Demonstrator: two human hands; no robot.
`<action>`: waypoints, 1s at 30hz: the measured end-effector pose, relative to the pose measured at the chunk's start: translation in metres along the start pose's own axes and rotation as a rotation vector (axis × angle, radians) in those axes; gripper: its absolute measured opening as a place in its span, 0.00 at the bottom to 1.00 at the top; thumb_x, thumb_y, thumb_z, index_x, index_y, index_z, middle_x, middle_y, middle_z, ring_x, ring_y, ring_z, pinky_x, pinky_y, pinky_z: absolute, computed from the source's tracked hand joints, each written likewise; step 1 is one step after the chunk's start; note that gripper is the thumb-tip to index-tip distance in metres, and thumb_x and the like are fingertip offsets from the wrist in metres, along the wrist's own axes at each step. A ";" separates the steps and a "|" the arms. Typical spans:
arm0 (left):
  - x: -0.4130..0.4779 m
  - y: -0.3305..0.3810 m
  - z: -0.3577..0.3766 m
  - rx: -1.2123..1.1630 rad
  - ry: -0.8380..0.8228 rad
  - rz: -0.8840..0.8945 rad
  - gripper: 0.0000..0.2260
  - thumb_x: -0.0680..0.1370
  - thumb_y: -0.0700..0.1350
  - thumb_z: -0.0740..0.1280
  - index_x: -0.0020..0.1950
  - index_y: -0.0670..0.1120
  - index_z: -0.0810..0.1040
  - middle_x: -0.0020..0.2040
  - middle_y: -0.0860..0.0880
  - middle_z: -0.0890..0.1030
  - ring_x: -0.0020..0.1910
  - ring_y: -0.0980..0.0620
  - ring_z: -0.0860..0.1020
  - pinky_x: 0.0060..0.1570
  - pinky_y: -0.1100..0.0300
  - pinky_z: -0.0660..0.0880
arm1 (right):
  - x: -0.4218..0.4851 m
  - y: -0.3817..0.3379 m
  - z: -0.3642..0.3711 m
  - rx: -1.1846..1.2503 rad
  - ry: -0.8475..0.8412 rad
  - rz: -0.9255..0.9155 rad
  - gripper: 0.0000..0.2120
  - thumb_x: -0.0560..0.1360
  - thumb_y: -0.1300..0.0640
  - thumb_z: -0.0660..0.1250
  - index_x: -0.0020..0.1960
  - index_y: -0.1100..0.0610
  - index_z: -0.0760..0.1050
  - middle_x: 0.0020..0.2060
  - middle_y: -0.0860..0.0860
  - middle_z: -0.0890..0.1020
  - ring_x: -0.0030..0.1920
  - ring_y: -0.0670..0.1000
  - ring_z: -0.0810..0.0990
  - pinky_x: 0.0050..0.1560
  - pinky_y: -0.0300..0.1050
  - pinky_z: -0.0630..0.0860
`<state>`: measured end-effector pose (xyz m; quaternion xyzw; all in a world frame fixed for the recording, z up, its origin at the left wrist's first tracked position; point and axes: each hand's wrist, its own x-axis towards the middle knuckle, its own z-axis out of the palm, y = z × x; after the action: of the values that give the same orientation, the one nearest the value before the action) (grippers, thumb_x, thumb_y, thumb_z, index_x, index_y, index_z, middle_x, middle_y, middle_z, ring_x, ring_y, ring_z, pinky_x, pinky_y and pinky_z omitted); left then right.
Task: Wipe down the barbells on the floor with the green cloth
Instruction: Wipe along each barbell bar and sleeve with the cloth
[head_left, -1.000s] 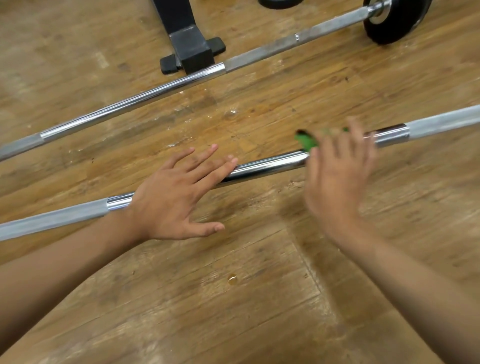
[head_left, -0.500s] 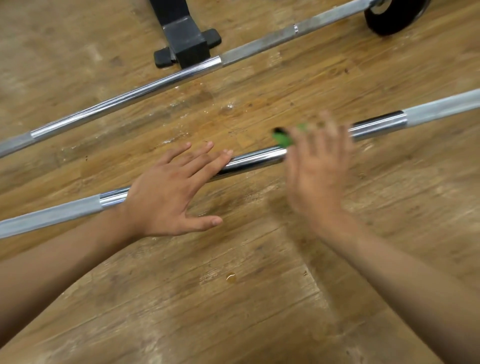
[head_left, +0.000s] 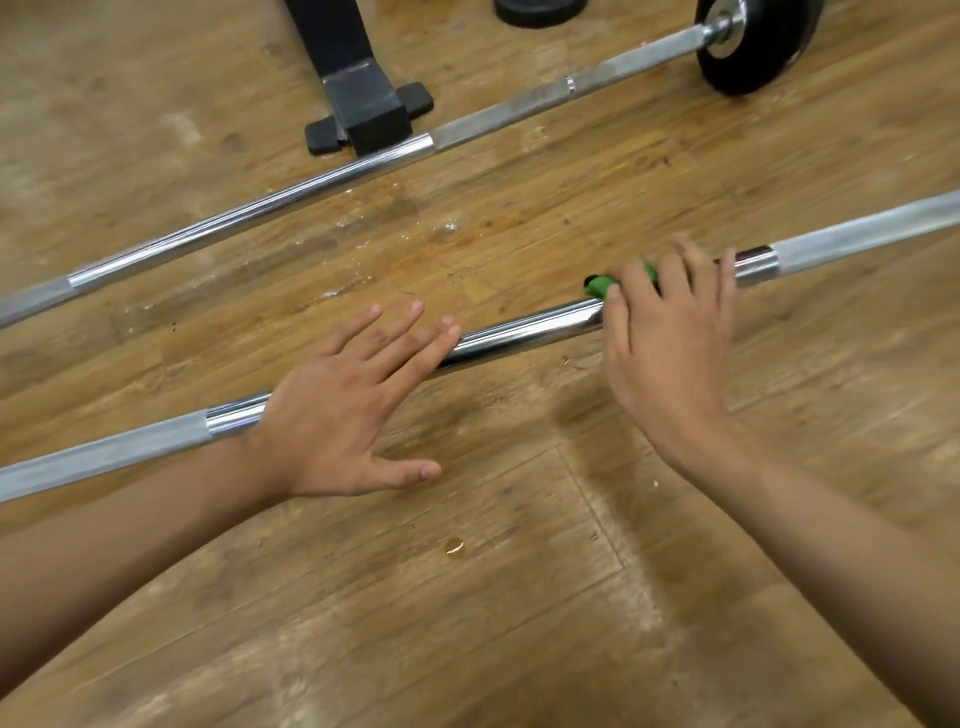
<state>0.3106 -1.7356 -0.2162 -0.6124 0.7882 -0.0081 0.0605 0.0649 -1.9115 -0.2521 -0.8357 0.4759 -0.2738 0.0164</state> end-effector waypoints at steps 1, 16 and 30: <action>-0.001 0.003 -0.001 -0.005 -0.005 -0.002 0.48 0.78 0.78 0.45 0.86 0.44 0.50 0.85 0.45 0.57 0.85 0.43 0.53 0.80 0.38 0.56 | -0.008 -0.008 0.000 0.026 -0.039 -0.093 0.16 0.84 0.51 0.56 0.61 0.56 0.79 0.58 0.58 0.81 0.74 0.62 0.70 0.79 0.64 0.54; -0.039 0.062 -0.001 -0.080 -0.009 -0.002 0.47 0.79 0.76 0.46 0.85 0.42 0.54 0.85 0.45 0.55 0.85 0.44 0.54 0.79 0.38 0.58 | -0.050 -0.030 -0.039 0.177 -0.340 -0.437 0.15 0.81 0.52 0.55 0.61 0.56 0.74 0.49 0.52 0.81 0.54 0.56 0.77 0.78 0.53 0.59; -0.062 0.071 -0.014 -0.065 -0.013 0.338 0.39 0.82 0.67 0.55 0.86 0.45 0.54 0.86 0.44 0.54 0.85 0.40 0.52 0.81 0.42 0.51 | -0.102 0.002 -0.084 0.097 -0.446 -0.503 0.20 0.84 0.50 0.54 0.73 0.50 0.74 0.56 0.52 0.80 0.58 0.57 0.77 0.80 0.57 0.55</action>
<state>0.2559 -1.6591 -0.2034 -0.4729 0.8794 0.0319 0.0462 -0.0176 -1.8110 -0.2264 -0.9644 0.2260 -0.1021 0.0919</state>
